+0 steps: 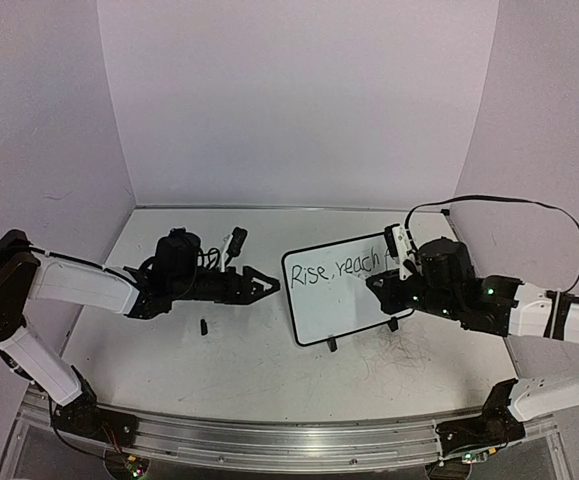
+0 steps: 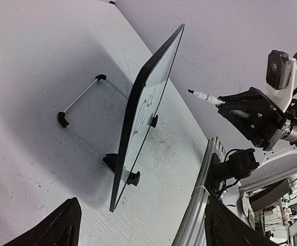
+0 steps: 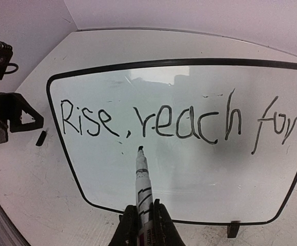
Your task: Write a sentence on the whiteboard
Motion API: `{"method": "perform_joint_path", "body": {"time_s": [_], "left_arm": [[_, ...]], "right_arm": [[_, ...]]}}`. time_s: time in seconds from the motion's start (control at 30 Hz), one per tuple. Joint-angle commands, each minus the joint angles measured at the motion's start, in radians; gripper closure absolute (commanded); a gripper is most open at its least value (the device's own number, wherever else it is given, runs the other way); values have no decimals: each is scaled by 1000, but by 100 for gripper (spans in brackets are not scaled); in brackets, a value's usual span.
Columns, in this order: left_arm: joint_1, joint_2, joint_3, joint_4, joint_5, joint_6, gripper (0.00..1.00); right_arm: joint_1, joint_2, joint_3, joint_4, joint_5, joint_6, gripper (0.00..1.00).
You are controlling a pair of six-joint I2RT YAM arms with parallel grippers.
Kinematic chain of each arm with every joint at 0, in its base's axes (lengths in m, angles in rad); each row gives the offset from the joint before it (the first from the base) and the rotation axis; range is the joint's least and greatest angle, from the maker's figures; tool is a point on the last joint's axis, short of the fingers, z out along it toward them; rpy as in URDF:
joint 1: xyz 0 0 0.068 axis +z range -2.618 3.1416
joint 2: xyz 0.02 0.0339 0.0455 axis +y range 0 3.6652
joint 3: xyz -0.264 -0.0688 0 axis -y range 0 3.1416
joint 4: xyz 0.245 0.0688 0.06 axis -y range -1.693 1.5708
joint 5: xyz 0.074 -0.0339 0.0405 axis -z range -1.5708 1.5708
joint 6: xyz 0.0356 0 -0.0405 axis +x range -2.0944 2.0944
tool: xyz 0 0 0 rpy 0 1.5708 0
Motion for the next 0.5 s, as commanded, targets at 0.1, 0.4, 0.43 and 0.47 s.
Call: {"method": "perform_joint_path", "body": {"time_s": [0.1, 0.4, 0.43, 0.47], "left_arm": [[-43, 119, 4, 361, 10, -55, 21], [-55, 216, 21, 467, 41, -75, 41], [-56, 223, 25, 469, 44, -76, 42], [-57, 230, 28, 468, 42, -78, 45]], "right_arm": [[7, 10, 25, 70, 3, 7, 100], [40, 62, 36, 140, -48, -22, 100], [43, 76, 43, 144, -53, -23, 100], [52, 92, 49, 149, -58, -24, 100]]}}
